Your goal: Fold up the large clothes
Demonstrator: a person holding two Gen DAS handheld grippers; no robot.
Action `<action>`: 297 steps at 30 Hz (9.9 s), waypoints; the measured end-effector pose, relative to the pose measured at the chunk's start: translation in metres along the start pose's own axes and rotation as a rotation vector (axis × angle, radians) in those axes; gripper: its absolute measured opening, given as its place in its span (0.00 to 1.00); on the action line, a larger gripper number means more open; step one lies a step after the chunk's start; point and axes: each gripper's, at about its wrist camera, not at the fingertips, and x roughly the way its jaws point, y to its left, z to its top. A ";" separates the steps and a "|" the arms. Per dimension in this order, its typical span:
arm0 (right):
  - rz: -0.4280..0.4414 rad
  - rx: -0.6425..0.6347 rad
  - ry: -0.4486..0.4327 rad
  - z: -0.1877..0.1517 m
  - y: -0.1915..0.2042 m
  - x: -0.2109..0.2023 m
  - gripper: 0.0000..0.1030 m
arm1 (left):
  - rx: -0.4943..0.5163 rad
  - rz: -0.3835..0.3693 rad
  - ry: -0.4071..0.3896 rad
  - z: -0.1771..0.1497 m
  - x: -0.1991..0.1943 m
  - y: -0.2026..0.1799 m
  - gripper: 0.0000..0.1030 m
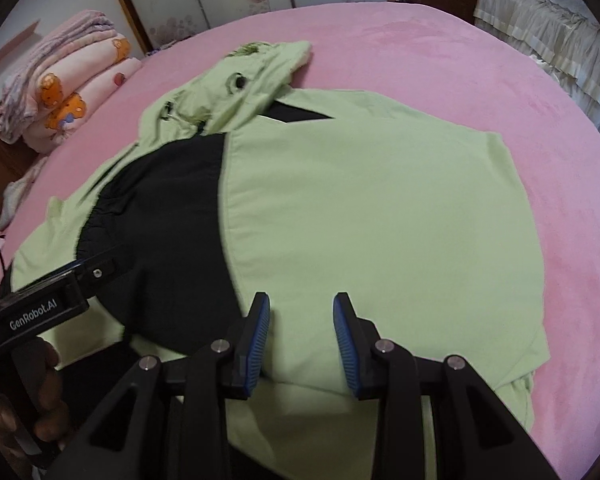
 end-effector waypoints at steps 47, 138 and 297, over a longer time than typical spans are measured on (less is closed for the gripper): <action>-0.145 -0.060 -0.050 -0.082 0.078 -0.132 0.35 | 0.151 0.085 -0.196 -0.097 -0.206 0.042 0.92; -0.005 -0.134 0.023 -0.064 0.241 -0.071 0.49 | -0.005 -0.070 -0.091 -0.023 -0.166 0.140 0.01; 0.070 -0.031 -0.108 0.031 0.077 -0.014 0.42 | -0.071 -0.028 -0.073 -0.013 -0.053 0.125 0.49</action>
